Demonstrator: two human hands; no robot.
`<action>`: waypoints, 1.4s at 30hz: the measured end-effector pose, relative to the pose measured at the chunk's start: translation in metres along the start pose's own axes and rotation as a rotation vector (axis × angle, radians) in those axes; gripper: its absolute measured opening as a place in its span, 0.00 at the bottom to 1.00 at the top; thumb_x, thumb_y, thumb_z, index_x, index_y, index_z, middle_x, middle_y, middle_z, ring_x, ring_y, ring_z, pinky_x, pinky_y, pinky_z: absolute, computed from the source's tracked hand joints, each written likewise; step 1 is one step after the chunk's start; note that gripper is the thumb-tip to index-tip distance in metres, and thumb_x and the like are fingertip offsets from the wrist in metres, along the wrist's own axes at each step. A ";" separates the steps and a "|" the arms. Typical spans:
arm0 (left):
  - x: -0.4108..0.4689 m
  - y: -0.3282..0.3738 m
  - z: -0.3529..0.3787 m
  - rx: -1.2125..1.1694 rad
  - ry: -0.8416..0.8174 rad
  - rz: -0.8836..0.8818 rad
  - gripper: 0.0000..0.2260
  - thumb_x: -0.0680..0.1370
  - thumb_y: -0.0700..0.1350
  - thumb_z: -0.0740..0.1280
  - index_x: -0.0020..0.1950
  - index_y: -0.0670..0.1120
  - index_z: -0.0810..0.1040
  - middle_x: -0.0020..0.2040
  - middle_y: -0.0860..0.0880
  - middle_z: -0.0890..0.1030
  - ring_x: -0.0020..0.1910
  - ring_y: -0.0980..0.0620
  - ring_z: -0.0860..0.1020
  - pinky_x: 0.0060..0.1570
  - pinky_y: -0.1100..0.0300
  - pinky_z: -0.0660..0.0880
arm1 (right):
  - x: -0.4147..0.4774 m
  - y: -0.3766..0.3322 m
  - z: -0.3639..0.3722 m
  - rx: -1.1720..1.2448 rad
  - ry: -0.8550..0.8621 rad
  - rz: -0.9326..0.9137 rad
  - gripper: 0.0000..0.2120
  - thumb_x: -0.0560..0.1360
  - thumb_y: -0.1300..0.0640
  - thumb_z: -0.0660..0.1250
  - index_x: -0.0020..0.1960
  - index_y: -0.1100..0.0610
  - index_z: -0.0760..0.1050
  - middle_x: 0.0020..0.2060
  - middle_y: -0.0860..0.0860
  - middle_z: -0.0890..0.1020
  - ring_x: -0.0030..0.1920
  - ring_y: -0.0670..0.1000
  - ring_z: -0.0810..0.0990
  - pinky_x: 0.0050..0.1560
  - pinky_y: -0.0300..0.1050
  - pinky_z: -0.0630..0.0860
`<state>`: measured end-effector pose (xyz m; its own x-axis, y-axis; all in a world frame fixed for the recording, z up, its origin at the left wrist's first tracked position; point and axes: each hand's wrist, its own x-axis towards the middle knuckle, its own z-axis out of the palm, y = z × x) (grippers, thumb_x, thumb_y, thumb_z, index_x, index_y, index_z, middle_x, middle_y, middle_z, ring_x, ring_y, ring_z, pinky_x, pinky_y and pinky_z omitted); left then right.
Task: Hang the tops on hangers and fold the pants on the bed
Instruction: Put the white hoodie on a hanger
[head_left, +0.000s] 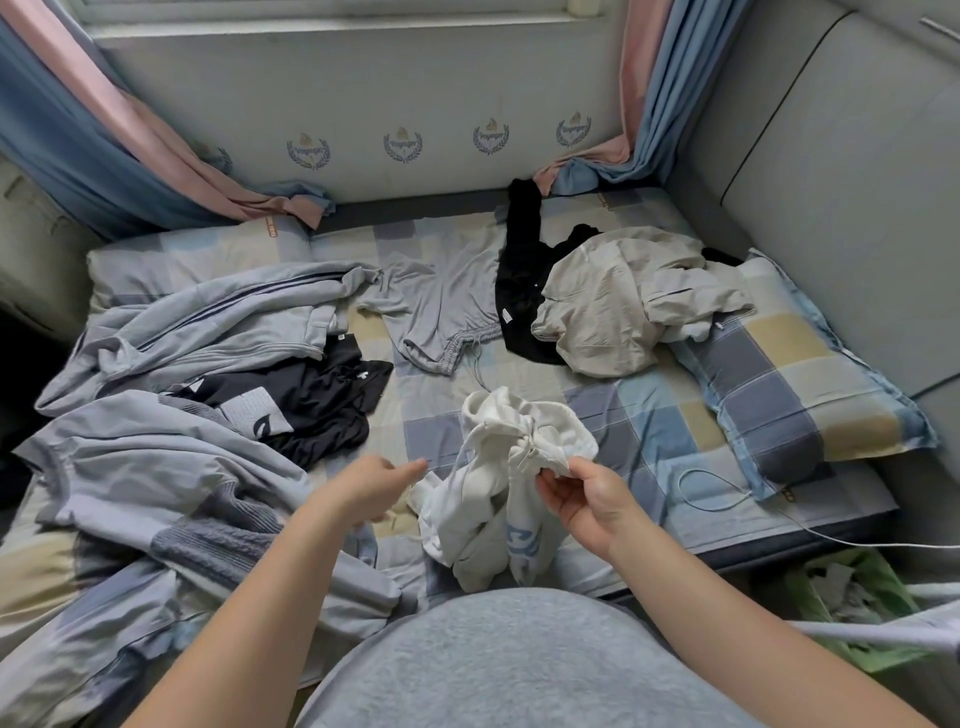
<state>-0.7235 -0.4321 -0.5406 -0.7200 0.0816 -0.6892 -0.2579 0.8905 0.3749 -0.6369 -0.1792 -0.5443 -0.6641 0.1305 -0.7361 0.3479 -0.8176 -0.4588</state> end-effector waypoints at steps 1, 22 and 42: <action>-0.002 0.006 0.003 0.010 -0.021 -0.013 0.29 0.78 0.70 0.57 0.47 0.45 0.79 0.45 0.48 0.81 0.41 0.52 0.80 0.37 0.58 0.73 | -0.003 0.000 0.001 -0.051 -0.014 -0.020 0.10 0.81 0.69 0.57 0.50 0.66 0.77 0.32 0.59 0.83 0.29 0.51 0.83 0.32 0.46 0.83; -0.027 0.090 0.090 -1.352 -0.560 -0.239 0.17 0.74 0.33 0.57 0.61 0.39 0.74 0.46 0.40 0.83 0.44 0.43 0.83 0.58 0.50 0.79 | -0.037 0.009 -0.087 0.259 0.533 -0.045 0.30 0.62 0.76 0.46 0.59 0.66 0.73 0.39 0.62 0.81 0.35 0.55 0.79 0.35 0.45 0.79; -0.106 0.101 0.257 -0.605 -0.400 -0.277 0.05 0.76 0.35 0.61 0.46 0.43 0.72 0.34 0.46 0.71 0.29 0.51 0.70 0.23 0.67 0.70 | -0.183 0.139 -0.319 0.511 0.945 -0.024 0.17 0.74 0.76 0.54 0.60 0.68 0.72 0.54 0.65 0.79 0.52 0.64 0.82 0.48 0.63 0.81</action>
<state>-0.5076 -0.2362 -0.5887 -0.3203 0.1489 -0.9355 -0.7842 0.5123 0.3501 -0.2559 -0.1377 -0.6321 0.1900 0.3512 -0.9168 -0.1220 -0.9181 -0.3770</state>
